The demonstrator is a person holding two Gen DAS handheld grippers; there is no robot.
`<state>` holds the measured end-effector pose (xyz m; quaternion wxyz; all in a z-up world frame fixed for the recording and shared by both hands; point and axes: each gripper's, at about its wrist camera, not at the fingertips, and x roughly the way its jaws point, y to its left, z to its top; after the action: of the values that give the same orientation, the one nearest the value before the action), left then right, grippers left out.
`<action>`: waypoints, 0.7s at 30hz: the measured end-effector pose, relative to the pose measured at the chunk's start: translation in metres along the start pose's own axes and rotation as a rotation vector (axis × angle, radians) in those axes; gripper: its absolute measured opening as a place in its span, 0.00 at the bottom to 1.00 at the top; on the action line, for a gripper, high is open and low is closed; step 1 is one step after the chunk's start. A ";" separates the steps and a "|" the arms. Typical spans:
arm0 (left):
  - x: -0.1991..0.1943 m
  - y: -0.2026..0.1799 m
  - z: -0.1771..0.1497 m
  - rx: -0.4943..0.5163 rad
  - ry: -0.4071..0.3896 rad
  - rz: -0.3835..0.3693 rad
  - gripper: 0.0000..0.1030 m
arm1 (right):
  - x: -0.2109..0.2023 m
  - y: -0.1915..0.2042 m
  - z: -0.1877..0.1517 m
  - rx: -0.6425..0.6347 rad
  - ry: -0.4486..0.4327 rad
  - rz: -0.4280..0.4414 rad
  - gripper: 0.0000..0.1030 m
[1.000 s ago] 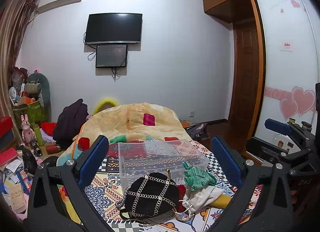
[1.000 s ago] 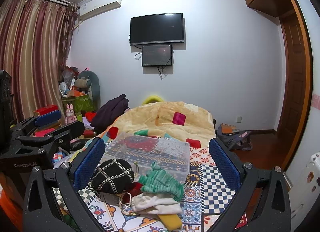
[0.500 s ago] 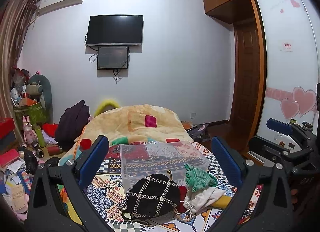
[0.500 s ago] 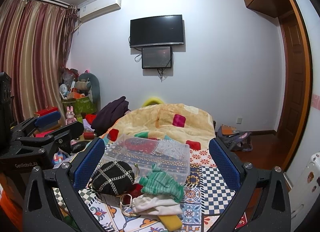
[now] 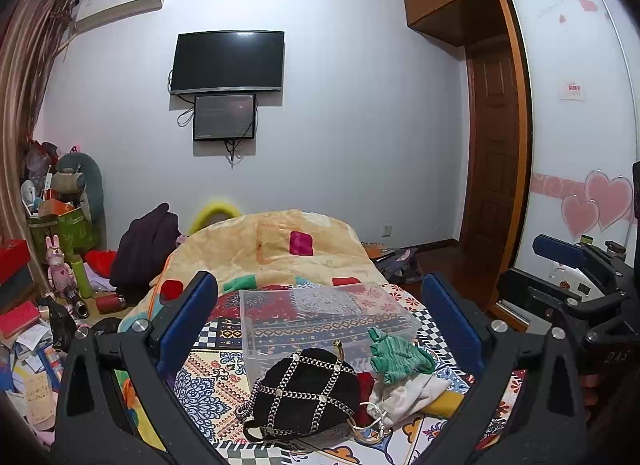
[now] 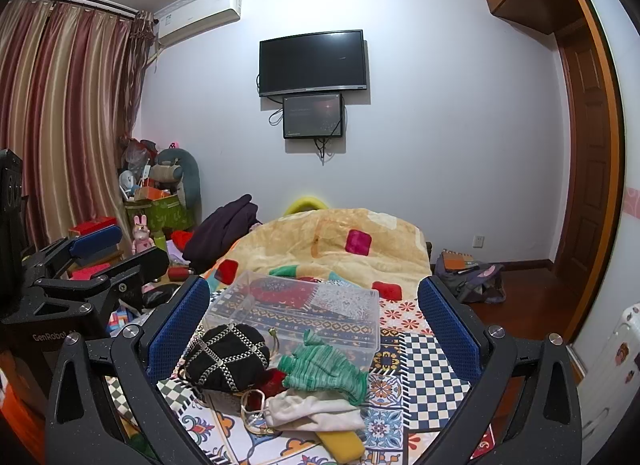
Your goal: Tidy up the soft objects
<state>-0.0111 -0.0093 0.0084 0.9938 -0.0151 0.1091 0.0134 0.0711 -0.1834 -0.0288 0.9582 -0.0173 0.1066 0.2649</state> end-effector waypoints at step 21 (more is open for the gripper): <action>-0.002 -0.002 0.000 0.002 -0.001 0.002 1.00 | -0.001 0.001 0.002 0.006 -0.005 0.001 1.00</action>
<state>-0.0128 -0.0118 0.0087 0.9939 -0.0142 0.1086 0.0141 0.0698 -0.1832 -0.0269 0.9584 -0.0138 0.1049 0.2651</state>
